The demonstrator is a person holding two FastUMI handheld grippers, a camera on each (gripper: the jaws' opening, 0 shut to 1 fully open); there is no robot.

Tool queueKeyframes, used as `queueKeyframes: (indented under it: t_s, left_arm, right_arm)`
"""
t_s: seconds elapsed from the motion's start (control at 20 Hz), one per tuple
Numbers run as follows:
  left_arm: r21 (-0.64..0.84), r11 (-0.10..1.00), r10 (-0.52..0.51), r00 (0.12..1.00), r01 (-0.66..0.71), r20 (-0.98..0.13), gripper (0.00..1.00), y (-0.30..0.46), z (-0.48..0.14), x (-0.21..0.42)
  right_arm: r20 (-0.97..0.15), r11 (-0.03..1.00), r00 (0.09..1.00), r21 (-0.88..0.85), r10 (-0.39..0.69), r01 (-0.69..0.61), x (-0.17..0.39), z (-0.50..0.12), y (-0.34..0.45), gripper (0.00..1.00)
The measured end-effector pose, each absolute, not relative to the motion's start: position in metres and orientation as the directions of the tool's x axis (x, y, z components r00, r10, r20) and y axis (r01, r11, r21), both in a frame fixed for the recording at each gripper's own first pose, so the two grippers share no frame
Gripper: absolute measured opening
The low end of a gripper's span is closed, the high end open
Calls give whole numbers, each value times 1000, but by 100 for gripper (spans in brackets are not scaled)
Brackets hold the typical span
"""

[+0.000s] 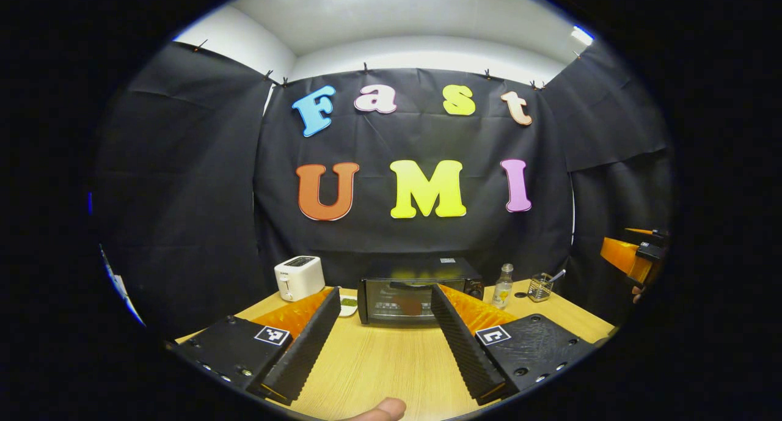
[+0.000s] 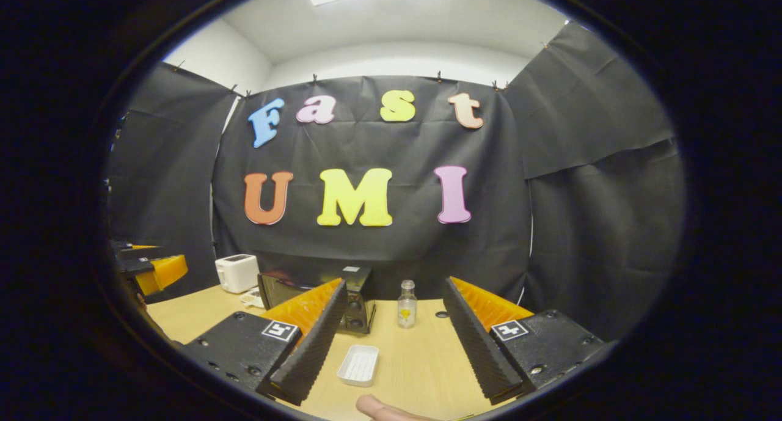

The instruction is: Open the electric oven with the left hand, put the food in, and close the electric oven.

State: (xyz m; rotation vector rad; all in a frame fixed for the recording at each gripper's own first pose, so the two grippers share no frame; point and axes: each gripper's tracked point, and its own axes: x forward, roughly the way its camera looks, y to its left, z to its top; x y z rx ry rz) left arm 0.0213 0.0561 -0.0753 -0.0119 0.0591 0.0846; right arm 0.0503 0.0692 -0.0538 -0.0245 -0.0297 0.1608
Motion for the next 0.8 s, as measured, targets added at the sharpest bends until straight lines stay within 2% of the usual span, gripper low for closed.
queueKeyframes:
  t_s: [0.05,0.1,0.2,0.25,0.3,0.45,0.5,0.6,0.8]
  left_arm:
    - [-3,997,80,995,-81,-53,95,55,-74,19]
    - [0,997,78,996,-78,-47,95,53,-72,17]
    - [-6,998,69,997,-69,-47,95,49,-71,16]
    - [-8,998,61,997,-61,-44,95,46,-70,16]
    - [-8,998,59,997,-59,-46,95,45,-71,15]
    - [-1,999,52,997,-52,-49,95,41,-71,15]
    - [3,999,47,998,-47,-51,95,41,-72,17]
    - [11,999,35,998,-35,-59,95,35,-74,17]
    - [35,999,30,999,-29,-42,95,30,-69,14]
  right_arm:
    - [25,987,986,-19,162,-162,50,-55,72,96]
    - [25,986,986,-7,166,-166,47,-56,77,100]
    - [23,985,985,9,173,-173,47,-55,81,100]
    - [27,985,984,9,175,-175,46,-54,82,96]
    - [31,985,984,3,173,-173,46,-51,81,100]
    - [49,988,987,-20,152,-151,45,-46,73,100]
    - [51,989,988,-23,149,-148,44,-46,73,96]
    - [45,988,988,-25,150,-149,42,-48,72,100]
    - [36,988,988,-28,153,-152,39,-49,72,100]
